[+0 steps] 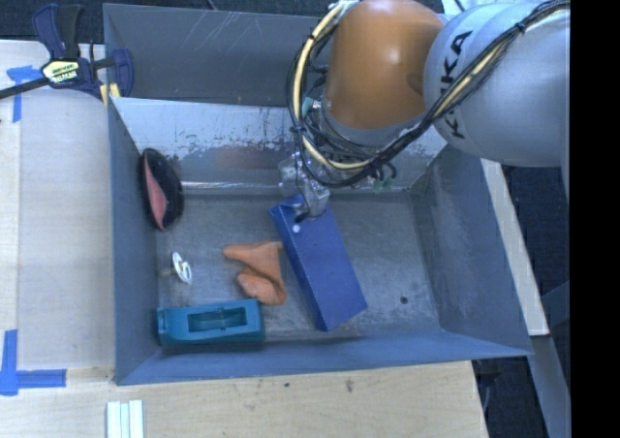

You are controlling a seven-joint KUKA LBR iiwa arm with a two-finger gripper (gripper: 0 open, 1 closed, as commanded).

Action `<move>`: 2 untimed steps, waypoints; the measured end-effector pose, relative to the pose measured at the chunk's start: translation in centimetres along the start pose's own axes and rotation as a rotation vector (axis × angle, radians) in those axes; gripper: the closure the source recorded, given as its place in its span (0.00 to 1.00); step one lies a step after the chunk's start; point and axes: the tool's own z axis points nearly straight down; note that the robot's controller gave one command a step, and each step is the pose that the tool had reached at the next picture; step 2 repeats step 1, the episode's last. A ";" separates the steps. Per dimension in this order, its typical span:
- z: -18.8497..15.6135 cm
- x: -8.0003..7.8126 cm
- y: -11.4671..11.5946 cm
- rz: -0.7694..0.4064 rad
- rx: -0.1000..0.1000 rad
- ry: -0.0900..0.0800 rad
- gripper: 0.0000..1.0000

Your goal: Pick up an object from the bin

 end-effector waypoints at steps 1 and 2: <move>-7.5 1.4 2.7 -0.074 -0.002 0.004 1.00; -7.5 1.4 2.7 -0.074 -0.002 0.004 1.00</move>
Offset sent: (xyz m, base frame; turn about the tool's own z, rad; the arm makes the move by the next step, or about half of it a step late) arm 0.0000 0.0000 0.0000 0.0000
